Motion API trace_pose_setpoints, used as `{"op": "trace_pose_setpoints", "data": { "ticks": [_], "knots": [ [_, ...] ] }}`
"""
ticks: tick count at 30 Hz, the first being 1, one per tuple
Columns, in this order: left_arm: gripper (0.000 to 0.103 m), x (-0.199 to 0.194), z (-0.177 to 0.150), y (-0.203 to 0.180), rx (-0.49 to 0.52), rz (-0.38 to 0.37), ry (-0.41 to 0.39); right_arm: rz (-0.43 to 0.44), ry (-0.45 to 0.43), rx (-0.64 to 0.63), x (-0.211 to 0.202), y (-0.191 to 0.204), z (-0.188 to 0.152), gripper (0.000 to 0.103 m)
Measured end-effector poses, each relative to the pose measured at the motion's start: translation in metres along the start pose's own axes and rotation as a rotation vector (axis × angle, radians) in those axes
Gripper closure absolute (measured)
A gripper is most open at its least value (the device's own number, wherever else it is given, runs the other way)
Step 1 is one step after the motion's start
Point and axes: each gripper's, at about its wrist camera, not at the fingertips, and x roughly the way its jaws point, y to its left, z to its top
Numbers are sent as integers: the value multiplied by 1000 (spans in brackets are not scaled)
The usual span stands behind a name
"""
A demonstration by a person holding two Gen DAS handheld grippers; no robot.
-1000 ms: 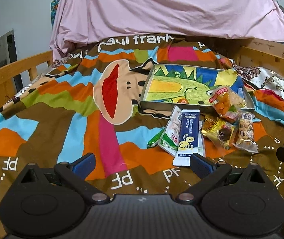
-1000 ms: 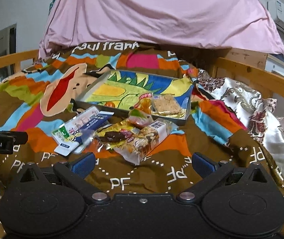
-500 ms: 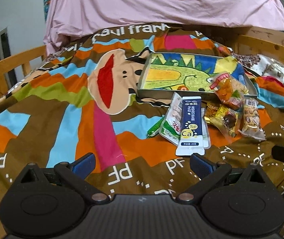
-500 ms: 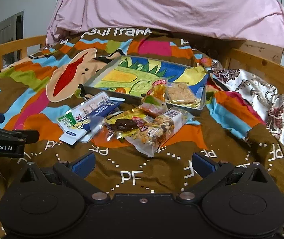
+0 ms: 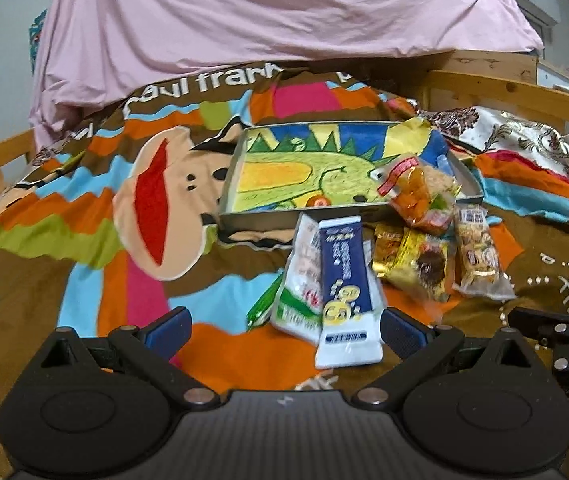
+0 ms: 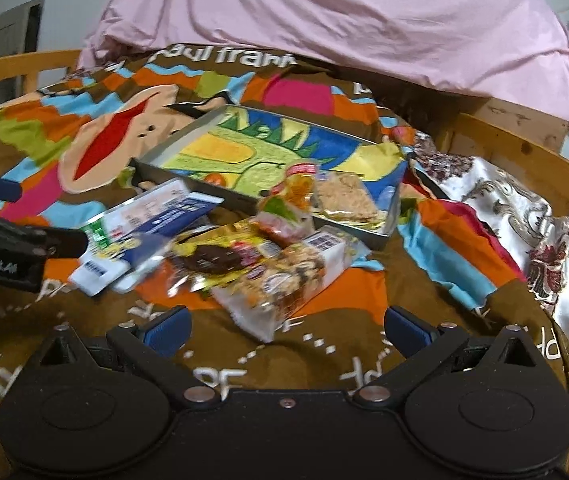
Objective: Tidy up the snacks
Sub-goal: 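Withdraw both tools from the tray back toward the loose snacks, then grasp the blue milk powder box with left tool while right tool approaches nut bar pack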
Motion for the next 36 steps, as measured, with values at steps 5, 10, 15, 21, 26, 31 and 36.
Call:
{"op": "trace_pose_setpoints", "data": {
  "ticks": [5,10,15,21,26,31,36],
  "knots": [
    [1,14,7,-2,5,-56,-32,-44,-17,42,14,-10,5,1],
    [1,27,14,-7,23,-123,-59,-65,-22,69,29,-14,10,1],
    [5,43,13,-7,20,-212,-32,-79,-26,110,39,-18,15,1],
    [13,54,11,-5,-3,-271,-8,-89,-20,136,47,-21,15,1],
    [26,60,11,0,-42,-311,17,-72,-22,128,48,-17,15,1],
    [32,65,13,12,-125,-351,33,-59,-19,117,49,-15,14,1],
    [34,72,13,27,-224,-356,63,-52,-17,120,53,-13,15,1]
  ]
}}
